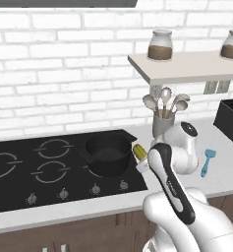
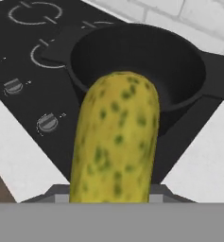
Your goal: Put the cucumber and cucumber in the pot. Retrieve the spatula and lightly stir the vegetables in the pot.
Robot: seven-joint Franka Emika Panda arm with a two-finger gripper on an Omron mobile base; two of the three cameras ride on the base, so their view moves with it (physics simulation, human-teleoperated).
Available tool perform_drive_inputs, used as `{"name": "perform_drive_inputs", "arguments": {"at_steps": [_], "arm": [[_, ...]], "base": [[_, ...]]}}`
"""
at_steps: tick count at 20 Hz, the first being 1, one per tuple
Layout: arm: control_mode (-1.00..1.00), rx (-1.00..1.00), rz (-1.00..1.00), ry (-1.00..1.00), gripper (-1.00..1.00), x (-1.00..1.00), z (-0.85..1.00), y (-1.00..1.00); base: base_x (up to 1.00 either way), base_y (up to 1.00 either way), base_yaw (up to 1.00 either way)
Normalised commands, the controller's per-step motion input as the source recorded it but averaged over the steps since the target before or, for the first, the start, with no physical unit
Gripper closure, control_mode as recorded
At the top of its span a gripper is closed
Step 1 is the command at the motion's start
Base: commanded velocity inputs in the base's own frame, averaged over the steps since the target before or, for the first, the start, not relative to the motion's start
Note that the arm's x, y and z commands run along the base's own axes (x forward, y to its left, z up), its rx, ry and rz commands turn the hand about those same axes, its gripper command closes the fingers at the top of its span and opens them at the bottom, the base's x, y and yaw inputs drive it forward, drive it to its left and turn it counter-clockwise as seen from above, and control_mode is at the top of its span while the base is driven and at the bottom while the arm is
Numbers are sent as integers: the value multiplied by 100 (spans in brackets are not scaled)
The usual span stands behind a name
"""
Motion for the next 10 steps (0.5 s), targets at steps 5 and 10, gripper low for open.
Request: {"name": "perform_drive_inputs", "arguments": {"at_steps": [5,10], "arm": [[-100,0,-5,0,100,0,53,68],[-100,0,-5,3,100,0,64,39]], "base": [[0,0,0],[0,0,0]]}}
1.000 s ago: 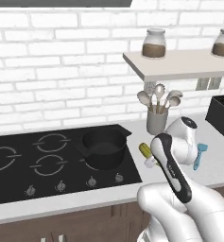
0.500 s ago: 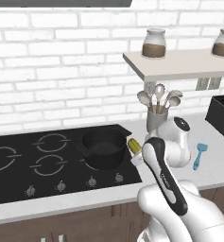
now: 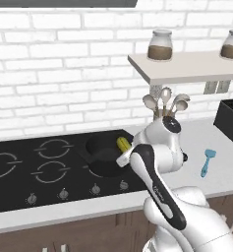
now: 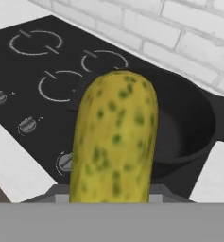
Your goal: Put the cucumber and cucumber in the pot. Retrieve the spatula and lightly stir the vegetables in the pot.
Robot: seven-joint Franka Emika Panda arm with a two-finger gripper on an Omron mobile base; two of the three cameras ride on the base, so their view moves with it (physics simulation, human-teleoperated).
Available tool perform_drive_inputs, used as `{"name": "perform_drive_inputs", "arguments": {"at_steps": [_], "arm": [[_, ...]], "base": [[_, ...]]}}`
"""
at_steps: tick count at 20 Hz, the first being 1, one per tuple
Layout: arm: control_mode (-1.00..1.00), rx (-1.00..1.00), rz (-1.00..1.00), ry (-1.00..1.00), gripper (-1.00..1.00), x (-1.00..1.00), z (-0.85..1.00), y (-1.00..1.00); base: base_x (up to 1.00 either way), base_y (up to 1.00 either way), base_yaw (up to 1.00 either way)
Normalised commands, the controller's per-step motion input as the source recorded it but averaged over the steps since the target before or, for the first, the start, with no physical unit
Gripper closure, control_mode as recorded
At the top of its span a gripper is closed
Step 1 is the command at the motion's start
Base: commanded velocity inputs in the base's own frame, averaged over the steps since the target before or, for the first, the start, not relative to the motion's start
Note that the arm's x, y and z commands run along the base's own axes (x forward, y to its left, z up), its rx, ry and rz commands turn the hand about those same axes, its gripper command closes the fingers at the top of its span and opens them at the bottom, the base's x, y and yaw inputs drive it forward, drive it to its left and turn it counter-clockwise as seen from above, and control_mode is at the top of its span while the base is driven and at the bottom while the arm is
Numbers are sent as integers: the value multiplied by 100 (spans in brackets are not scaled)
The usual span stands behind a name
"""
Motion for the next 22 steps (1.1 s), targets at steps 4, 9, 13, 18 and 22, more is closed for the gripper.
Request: {"name": "perform_drive_inputs", "arguments": {"at_steps": [4,9,13,18,22], "arm": [[-100,0,-4,14,100,12,51,33],[-100,0,-11,12,100,13,20,30],[-100,-2,-7,2,100,15,0,0],[-100,-9,-8,0,100,54,-6,1],[-100,-5,-5,0,100,43,-11,0]], "base": [[0,0,0],[0,0,0],[0,0,0],[0,0,0],[0,0,0]]}}
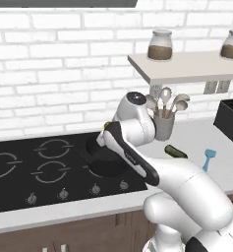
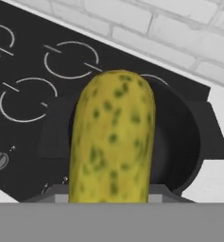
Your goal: Put the cucumber and cucumber in the pot. Retrieve the spatula and lightly stir the vegetables in the pot.
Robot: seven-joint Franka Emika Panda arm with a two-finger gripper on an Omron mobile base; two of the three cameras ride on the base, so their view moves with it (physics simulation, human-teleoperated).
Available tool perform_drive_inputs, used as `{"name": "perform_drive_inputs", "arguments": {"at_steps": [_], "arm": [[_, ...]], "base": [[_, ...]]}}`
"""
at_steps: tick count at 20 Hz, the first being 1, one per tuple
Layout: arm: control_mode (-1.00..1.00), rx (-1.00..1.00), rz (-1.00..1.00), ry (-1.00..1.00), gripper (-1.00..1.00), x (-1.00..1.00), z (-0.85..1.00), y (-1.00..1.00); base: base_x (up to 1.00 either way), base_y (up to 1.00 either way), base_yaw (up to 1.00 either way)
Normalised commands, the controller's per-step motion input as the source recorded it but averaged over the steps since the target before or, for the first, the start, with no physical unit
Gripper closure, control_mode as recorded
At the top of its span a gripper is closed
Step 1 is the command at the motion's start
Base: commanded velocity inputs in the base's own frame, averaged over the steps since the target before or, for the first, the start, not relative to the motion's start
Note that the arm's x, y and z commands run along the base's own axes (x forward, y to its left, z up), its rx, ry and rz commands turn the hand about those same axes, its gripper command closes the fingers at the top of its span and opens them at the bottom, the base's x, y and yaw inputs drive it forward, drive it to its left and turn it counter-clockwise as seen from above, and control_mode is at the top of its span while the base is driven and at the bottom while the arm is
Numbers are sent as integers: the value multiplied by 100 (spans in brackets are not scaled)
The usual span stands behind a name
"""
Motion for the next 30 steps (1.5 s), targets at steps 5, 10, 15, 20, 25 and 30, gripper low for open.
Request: {"name": "perform_drive_inputs", "arguments": {"at_steps": [5,10,15,20,25,30], "arm": [[-100,0,0,1,100,36,-5,0],[-100,0,0,1,100,24,-8,0],[-100,-3,-12,0,100,0,-17,7],[-100,0,-31,-4,100,0,-3,20],[-100,2,-28,-4,100,4,-2,2],[-100,0,-2,0,100,7,-10,0]], "base": [[0,0,0],[0,0,0],[0,0,0],[0,0,0],[0,0,0],[0,0,0]]}}
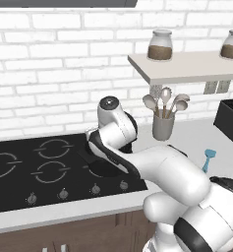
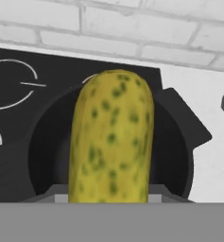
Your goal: Put the cucumber and cucumber in the pot. Retrieve the spatula and lightly stir the vegetables in the pot.
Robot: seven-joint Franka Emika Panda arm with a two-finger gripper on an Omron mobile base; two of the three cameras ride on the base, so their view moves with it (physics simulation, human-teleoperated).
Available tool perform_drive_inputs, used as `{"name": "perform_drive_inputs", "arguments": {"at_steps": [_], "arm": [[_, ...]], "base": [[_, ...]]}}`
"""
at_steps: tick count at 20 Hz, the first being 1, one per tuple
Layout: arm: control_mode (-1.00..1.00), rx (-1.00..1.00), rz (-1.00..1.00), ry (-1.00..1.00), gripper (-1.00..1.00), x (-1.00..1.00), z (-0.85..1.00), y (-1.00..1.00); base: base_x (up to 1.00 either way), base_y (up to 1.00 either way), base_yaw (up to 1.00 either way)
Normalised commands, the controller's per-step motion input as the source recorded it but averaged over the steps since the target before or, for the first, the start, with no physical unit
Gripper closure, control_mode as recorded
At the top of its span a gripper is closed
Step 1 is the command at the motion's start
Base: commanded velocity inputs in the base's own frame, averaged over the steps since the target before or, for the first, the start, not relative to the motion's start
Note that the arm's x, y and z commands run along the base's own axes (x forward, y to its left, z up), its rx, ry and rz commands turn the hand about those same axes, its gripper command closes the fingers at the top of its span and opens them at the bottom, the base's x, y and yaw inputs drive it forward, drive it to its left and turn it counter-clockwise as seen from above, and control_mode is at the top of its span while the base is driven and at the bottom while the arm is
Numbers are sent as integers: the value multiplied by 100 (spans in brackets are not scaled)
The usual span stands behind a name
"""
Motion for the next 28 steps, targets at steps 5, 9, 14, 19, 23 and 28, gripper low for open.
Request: {"name": "perform_drive_inputs", "arguments": {"at_steps": [5,9,14,19,23,28], "arm": [[-100,5,3,0,100,8,-19,0],[-100,10,1,0,100,8,-21,-6],[-100,21,3,0,100,8,-22,0],[-100,11,0,5,100,26,-15,0],[-100,0,-3,14,100,6,-18,0],[-100,0,-4,11,100,9,-24,0]], "base": [[0,0,0],[0,0,0],[0,0,0],[0,0,0],[0,0,0],[0,0,0]]}}
